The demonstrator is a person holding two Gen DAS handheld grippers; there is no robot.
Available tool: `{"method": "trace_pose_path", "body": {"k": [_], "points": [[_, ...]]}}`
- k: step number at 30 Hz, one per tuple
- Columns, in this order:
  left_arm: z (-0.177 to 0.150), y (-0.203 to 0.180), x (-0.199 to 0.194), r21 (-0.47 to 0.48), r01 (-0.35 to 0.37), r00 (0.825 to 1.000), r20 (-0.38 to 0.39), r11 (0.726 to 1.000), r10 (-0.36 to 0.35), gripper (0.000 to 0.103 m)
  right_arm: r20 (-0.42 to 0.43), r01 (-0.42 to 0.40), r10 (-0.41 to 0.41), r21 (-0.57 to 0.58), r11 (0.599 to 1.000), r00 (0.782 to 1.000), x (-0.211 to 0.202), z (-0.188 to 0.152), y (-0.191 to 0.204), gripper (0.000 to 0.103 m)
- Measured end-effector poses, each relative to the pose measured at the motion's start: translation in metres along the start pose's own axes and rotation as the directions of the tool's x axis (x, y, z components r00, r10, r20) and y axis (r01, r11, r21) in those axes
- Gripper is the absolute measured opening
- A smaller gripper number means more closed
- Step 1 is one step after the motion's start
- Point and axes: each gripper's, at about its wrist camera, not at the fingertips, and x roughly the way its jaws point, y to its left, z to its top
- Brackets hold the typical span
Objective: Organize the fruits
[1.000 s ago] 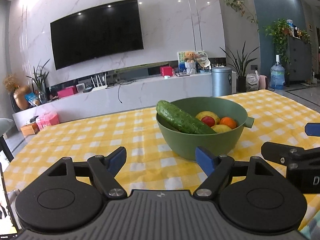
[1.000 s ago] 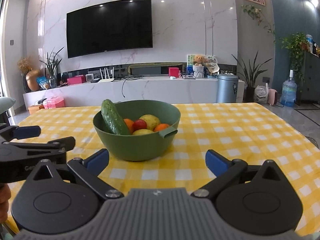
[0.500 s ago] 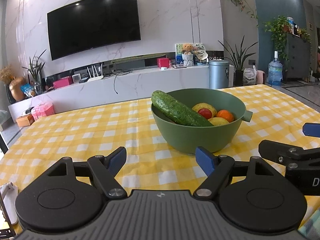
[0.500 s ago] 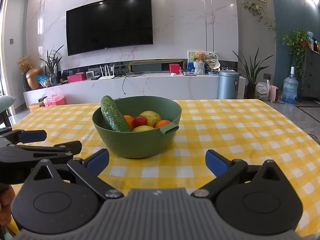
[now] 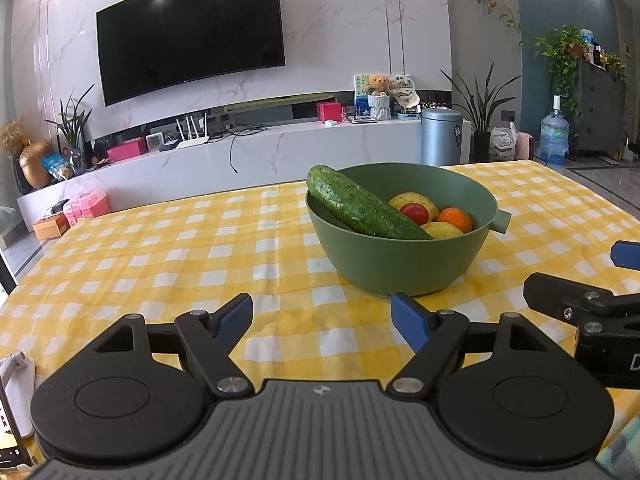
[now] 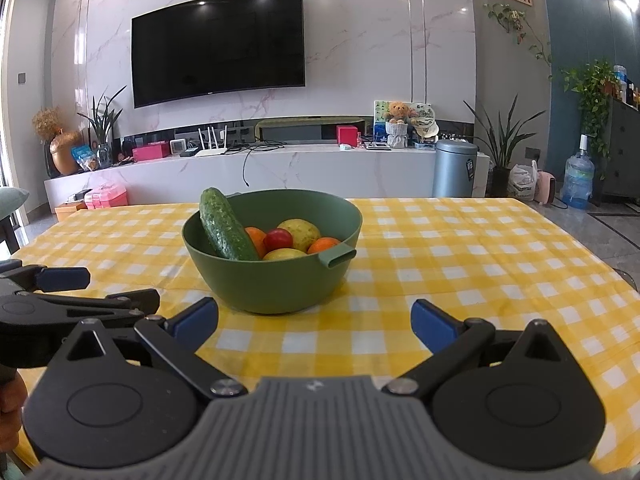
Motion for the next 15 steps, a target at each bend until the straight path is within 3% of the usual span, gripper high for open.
{"method": "trace_pose_path", "body": {"k": [15], "points": [[-0.0017, -0.0008, 0.0019, -0.004, 0.007, 1.0, -0.01, 1.0, -0.007, 0.092, -0.002, 0.001, -0.001, -0.004, 1.0, 1.0, 0.0007, 0.0, -0.0003, 0.099]]}}
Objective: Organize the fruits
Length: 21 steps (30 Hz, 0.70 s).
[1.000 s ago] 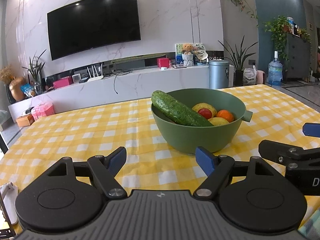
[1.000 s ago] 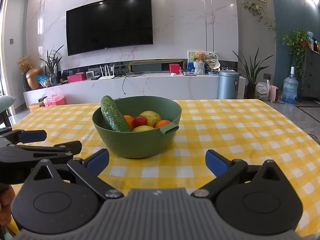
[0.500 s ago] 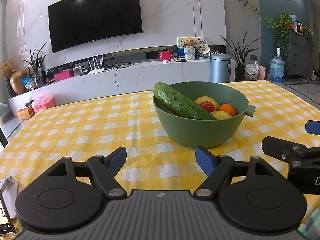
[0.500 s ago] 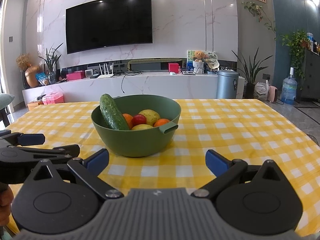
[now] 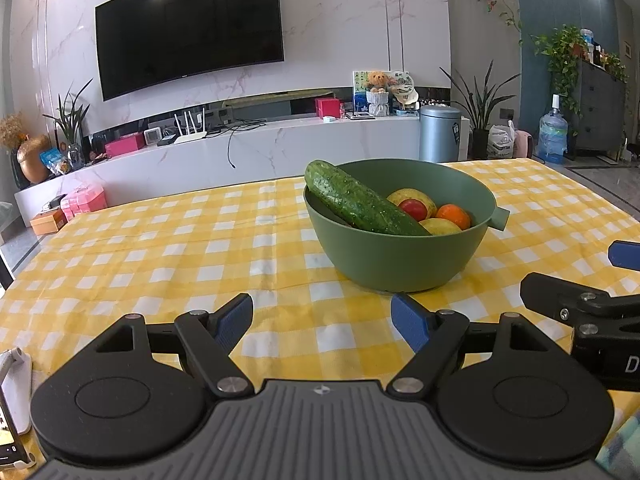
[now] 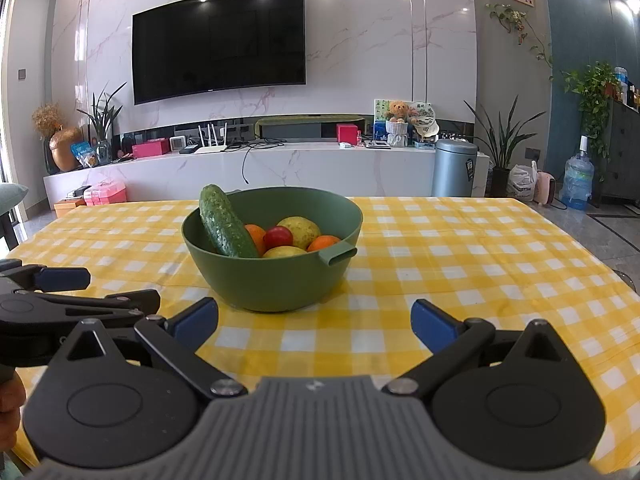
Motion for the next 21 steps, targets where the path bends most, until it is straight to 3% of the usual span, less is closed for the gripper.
{"method": "trace_pose_path", "body": {"k": [21], "points": [[0.0, -0.0015, -0.0003, 0.004, 0.001, 1.0, -0.001, 1.0, -0.001, 0.092, -0.001, 0.0, 0.0, -0.002, 1.0, 1.0, 0.0, 0.0, -0.0004, 0.099]]}}
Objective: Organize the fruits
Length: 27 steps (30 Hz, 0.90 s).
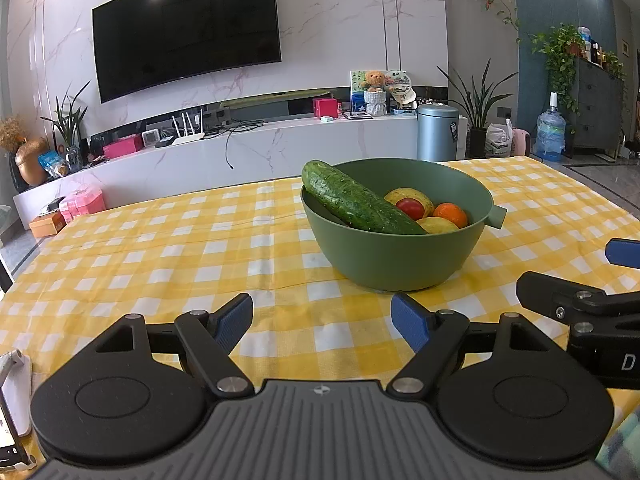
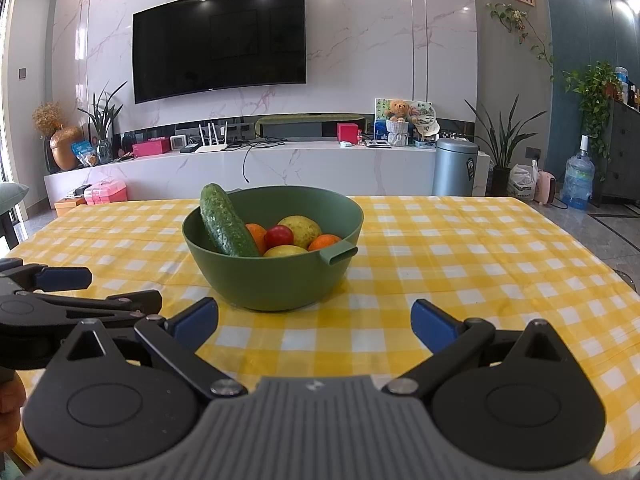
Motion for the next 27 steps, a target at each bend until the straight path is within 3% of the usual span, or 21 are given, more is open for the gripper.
{"method": "trace_pose_path", "body": {"k": [27], "points": [[-0.0001, 0.002, -0.0021, -0.019, -0.004, 1.0, -0.007, 1.0, 0.004, 0.092, -0.002, 0.0, 0.0, -0.001, 1.0, 1.0, -0.0001, 0.0003, -0.0004, 0.099]]}}
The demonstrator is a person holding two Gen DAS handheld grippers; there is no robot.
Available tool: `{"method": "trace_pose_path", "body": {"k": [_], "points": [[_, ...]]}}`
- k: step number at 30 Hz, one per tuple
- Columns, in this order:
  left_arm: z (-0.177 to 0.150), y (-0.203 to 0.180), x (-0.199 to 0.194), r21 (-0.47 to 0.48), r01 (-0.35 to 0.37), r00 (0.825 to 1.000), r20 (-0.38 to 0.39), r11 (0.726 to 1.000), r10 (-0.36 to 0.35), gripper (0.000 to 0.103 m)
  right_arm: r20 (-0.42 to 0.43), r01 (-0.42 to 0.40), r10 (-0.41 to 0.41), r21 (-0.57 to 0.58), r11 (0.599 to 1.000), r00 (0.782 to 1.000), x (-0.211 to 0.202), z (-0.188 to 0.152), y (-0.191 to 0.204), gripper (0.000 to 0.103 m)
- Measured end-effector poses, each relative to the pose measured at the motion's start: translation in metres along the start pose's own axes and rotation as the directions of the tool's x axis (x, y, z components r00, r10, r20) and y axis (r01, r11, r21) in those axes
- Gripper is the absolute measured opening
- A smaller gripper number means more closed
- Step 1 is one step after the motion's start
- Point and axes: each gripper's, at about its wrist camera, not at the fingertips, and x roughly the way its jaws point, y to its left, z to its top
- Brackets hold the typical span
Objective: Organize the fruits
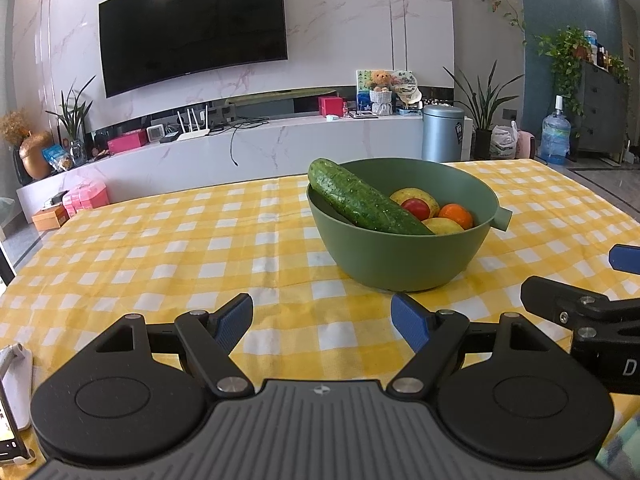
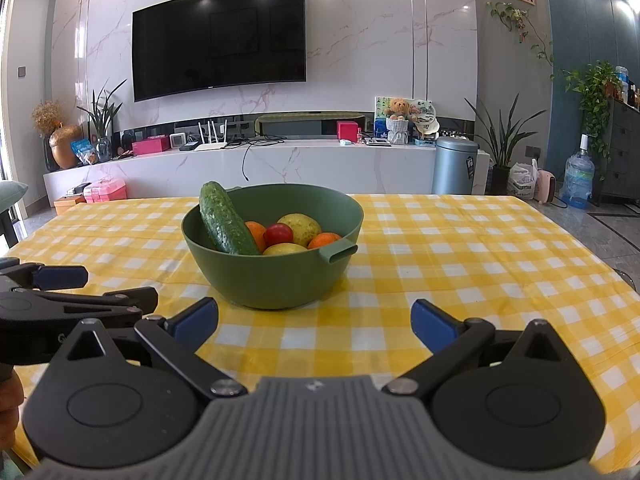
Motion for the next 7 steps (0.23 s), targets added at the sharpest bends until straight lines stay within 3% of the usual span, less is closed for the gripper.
{"method": "trace_pose_path", "body": {"k": [7], "points": [[0.0016, -0.0006, -0.0006, 0.012, -0.005, 1.0, 0.012, 1.0, 0.005, 0.092, -0.002, 0.0, 0.0, 0.0, 1.0, 1.0, 0.0011, -0.0016, -0.0001, 0.099]]}}
